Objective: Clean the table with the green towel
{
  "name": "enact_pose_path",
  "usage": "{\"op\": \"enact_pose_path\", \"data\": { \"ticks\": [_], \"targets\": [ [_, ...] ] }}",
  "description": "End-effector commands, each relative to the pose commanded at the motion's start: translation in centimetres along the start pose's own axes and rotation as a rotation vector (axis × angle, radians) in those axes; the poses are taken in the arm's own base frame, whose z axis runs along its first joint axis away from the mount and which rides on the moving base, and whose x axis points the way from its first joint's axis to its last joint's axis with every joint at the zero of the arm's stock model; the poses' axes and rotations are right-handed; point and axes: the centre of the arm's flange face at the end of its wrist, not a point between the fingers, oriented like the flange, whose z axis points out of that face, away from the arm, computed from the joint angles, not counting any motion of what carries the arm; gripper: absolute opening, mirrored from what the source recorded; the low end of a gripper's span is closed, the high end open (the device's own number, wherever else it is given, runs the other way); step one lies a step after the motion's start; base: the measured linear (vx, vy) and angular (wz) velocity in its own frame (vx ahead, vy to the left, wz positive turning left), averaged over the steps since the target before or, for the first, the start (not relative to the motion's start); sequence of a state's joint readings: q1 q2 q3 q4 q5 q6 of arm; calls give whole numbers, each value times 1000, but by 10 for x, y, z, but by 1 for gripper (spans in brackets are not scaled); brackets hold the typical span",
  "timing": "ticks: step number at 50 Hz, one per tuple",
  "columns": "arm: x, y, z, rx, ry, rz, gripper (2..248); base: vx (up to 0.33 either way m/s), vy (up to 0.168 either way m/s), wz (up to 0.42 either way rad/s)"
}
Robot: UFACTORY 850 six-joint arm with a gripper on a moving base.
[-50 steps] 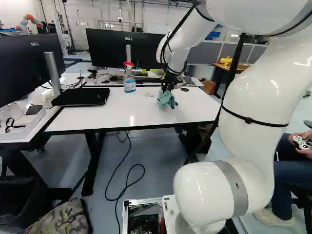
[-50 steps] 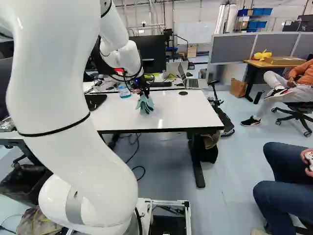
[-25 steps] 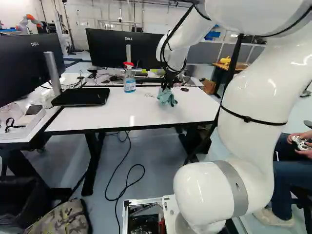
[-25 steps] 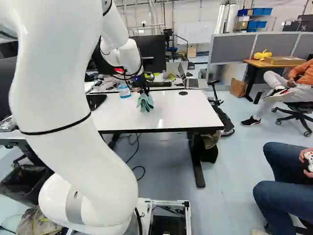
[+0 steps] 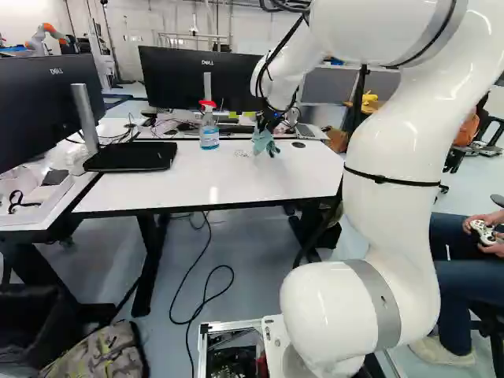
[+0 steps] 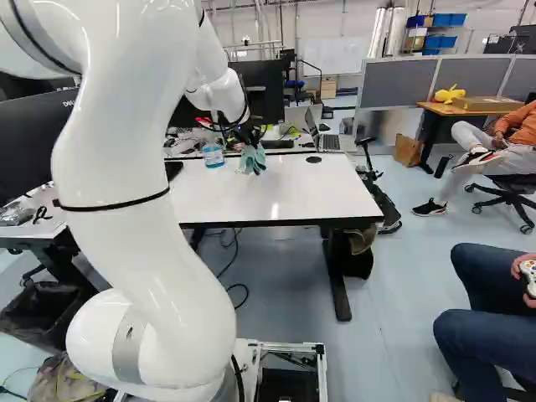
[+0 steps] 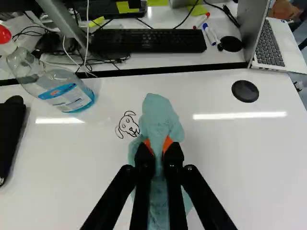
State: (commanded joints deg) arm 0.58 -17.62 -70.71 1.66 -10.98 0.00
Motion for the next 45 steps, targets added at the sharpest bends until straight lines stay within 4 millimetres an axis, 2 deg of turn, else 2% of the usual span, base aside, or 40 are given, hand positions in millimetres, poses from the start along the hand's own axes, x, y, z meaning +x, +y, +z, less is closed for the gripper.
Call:
{"op": "enact_pose_path", "data": {
  "ticks": [9,23,45],
  "targets": [
    [7,-9,19,10,21,-10,37,0,0,0],
    [8,-30,41,31,42,-33,37,0,0,0],
    [3,-27,71,27,52,-29,37,0,0,0]
  ]
}}
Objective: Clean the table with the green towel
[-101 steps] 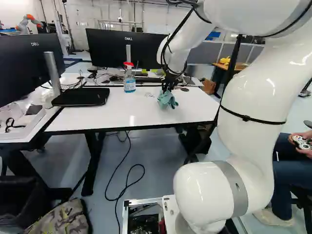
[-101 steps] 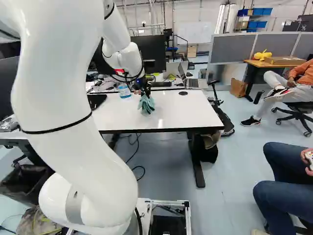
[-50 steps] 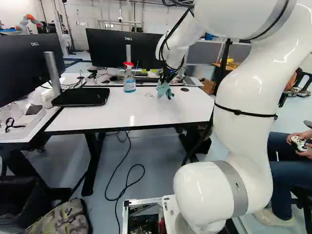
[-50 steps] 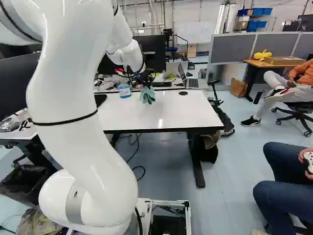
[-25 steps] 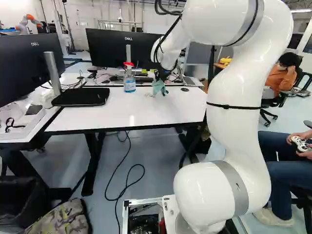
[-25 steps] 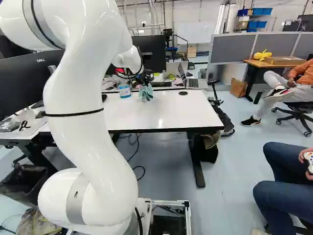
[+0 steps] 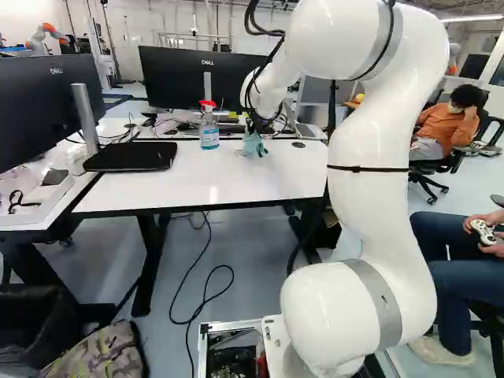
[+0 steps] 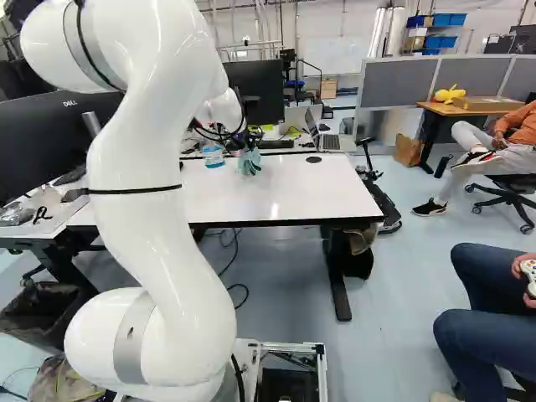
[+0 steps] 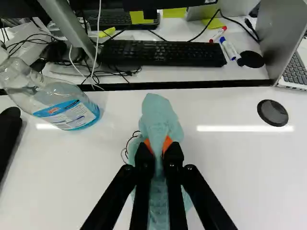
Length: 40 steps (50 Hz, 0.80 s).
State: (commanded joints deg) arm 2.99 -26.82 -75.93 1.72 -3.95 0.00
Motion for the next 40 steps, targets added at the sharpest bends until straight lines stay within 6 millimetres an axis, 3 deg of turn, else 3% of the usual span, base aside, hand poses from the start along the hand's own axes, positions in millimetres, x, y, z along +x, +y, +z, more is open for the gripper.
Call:
{"op": "enact_pose_path", "data": {
  "ticks": [25,40],
  "targets": [
    [-2,-14,47,14,-23,-15,37,0,0,0],
    [0,-39,51,39,-20,-40,37,0,0,0]
  ]
}}
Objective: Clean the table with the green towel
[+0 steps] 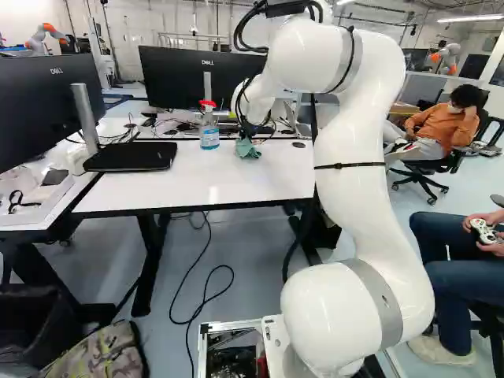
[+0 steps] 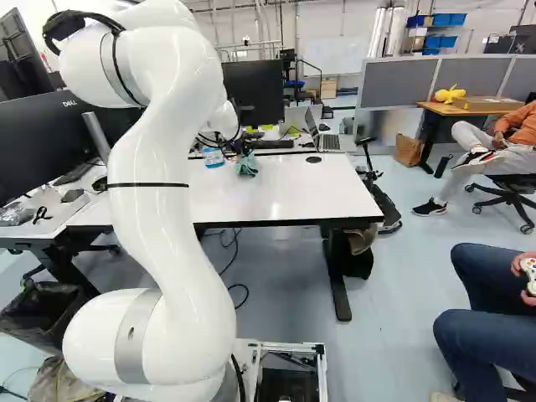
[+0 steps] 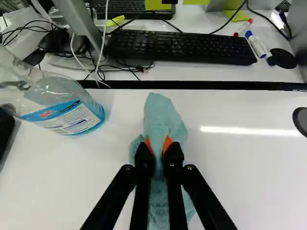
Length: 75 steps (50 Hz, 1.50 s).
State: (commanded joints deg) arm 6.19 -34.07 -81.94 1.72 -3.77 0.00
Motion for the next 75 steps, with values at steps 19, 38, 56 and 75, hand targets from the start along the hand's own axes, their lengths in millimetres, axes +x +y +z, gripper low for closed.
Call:
{"op": "enact_pose_path", "data": {
  "ticks": [19,38,56,75],
  "targets": [
    [-9,-3,15,3,-22,-3,37,0,0,0],
    [-21,-3,32,2,-65,-3,37,0,0,0],
    [-21,-3,32,2,-65,-3,37,0,0,0],
    [-22,-3,32,2,-74,-3,37,0,0,0]
  ]
}}
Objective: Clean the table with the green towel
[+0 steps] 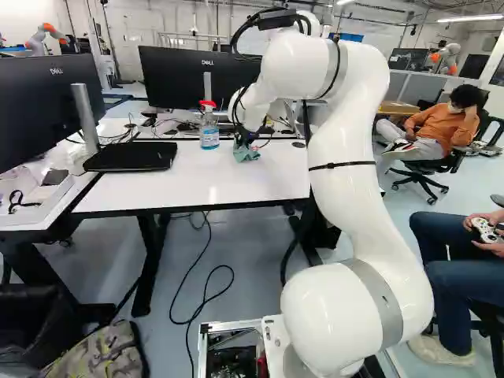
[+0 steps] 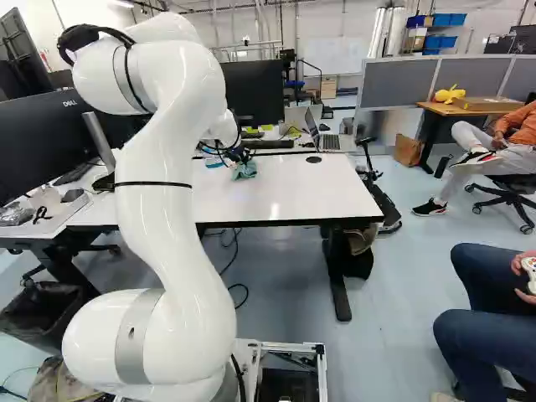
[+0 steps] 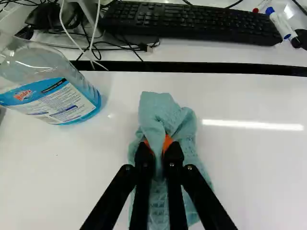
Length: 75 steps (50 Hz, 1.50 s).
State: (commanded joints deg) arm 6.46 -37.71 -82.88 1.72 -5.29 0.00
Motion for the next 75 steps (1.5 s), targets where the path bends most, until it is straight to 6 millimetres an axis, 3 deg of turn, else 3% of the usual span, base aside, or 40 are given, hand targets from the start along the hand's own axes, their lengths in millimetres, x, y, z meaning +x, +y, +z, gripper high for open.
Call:
{"op": "enact_pose_path", "data": {
  "ticks": [38,58,75],
  "targets": [
    [5,-2,6,2,-2,-3,37,0,0,0],
    [16,-31,20,28,17,-32,37,0,0,0],
    [7,-54,11,49,6,-57,37,0,0,0]
  ]
}}
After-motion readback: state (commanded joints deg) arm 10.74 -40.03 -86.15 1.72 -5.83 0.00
